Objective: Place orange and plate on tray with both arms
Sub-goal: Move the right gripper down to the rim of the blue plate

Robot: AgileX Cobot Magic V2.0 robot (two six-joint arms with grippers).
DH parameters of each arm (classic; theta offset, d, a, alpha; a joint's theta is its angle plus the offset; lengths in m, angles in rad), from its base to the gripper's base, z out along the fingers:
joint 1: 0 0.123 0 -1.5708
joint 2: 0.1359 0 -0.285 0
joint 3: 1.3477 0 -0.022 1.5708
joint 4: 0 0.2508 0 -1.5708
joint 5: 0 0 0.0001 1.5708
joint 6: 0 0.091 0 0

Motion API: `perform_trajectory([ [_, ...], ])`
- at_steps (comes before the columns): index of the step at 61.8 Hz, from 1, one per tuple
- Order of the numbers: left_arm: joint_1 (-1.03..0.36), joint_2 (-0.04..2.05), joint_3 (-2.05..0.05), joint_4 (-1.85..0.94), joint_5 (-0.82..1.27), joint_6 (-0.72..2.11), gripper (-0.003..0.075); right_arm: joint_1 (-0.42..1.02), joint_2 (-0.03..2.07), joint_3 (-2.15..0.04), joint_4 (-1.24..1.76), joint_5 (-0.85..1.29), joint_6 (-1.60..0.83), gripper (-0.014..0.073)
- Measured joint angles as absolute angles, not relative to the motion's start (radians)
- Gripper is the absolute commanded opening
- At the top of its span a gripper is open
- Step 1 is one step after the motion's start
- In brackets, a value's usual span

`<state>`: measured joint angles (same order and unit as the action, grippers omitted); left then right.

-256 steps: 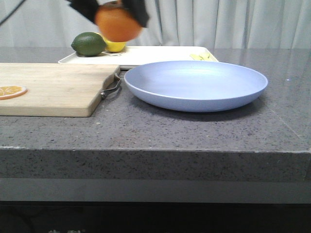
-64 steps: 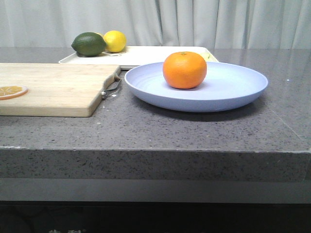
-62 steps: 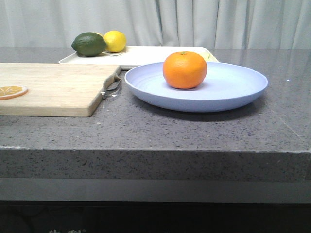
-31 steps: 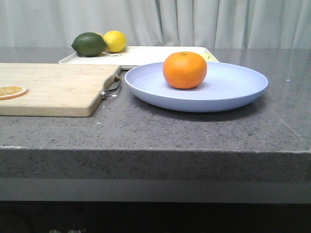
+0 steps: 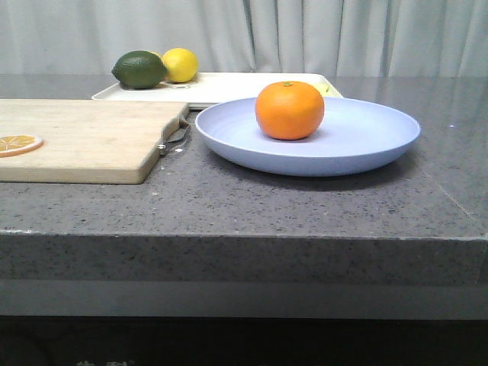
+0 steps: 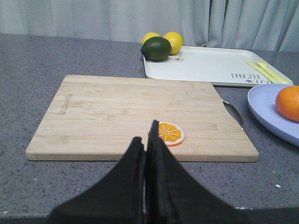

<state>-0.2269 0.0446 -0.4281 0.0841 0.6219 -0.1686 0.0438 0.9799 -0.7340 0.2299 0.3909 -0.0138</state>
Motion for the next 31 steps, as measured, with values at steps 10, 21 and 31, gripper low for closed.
perform_trajectory([
  [10,-0.227,0.045,-0.428,0.084,0.622,-0.169,-0.0018,0.066,1.2,-0.866,0.293,0.45,-0.014,0.0565],
  [21,-0.227,0.044,-0.428,0.084,0.622,-0.169,-0.0018,0.093,1.399,-0.986,0.361,0.485,-0.014,0.0404],
  [31,-0.227,0.044,-0.428,0.084,0.622,-0.169,-0.0018,0.099,1.508,-1.048,0.388,0.495,-0.014,0.0342],
])
